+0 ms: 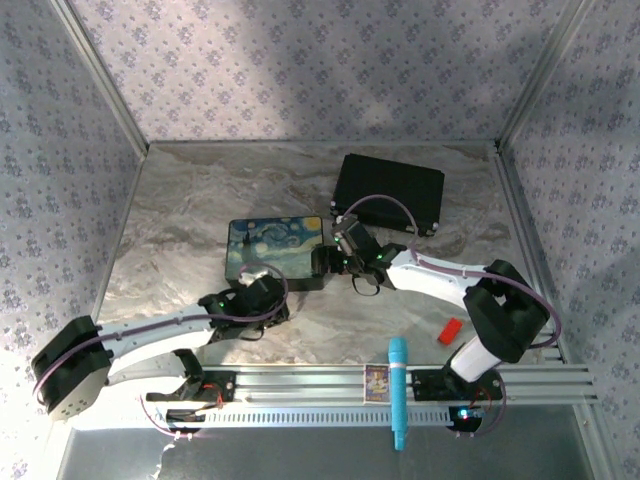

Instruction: Unlock a padlock with a key

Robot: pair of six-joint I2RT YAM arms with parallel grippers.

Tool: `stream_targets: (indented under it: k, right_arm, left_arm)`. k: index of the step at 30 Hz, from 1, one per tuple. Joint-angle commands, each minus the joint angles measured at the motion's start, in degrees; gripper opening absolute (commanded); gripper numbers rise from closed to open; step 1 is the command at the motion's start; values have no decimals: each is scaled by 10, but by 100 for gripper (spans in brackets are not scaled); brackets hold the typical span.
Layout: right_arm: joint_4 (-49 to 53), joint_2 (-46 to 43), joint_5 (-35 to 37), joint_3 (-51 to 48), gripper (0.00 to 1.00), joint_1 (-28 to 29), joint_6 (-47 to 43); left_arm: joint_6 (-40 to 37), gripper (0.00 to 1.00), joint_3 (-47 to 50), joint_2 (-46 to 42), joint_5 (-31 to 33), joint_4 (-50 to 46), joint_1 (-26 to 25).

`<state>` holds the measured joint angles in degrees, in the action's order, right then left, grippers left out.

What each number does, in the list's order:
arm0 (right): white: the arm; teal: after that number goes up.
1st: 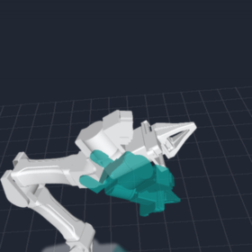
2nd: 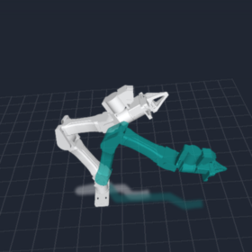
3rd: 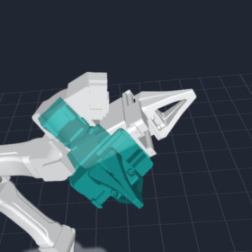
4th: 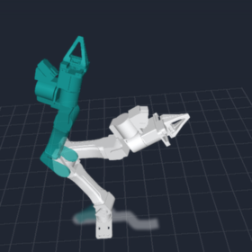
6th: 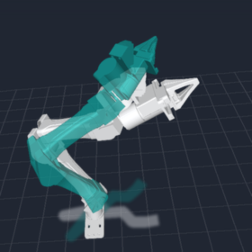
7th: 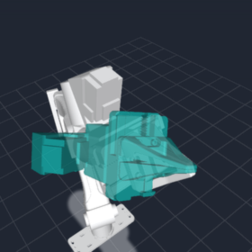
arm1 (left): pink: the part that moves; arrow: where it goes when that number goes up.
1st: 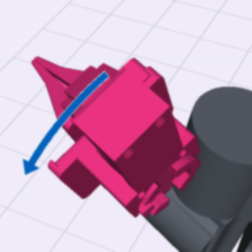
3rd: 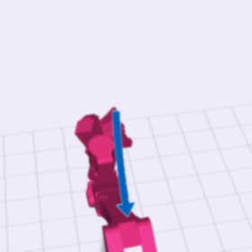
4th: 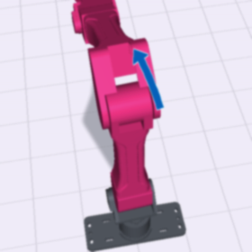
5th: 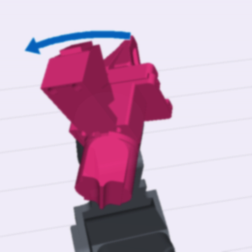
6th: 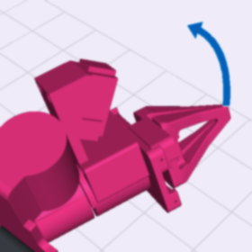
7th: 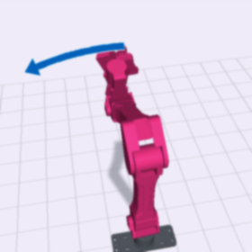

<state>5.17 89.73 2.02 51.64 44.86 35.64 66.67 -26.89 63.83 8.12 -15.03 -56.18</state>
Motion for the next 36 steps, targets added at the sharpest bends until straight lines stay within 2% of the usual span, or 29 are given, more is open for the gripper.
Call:
stream_targets:
  k: [1,5,7,17,23,30,36]
  right_arm:
    - [88,35,24,-33,77,-9,-1]
    - [83,37,17,-35,77,-7,-1]
    - [80,39,14,-37,77,-7,-1]
    - [60,59,-14,-38,77,-9,15]
    - [57,60,-19,-41,77,-10,17]
    - [60,61,-17,-47,77,-13,15]
    - [55,51,-9,-61,77,-14,24]
  left_arm:
    - [-36,8,-1,14,47,-100,4]
    - [-46,12,-2,23,41,-65,5]
    - [-50,18,-2,28,42,-49,4]
    - [-54,20,-26,85,45,-36,-2]
    - [-44,20,-66,116,89,-121,-22]
    - [-61,14,-87,107,129,-200,-23]
    - [-81,15,-111,157,142,-210,-30]
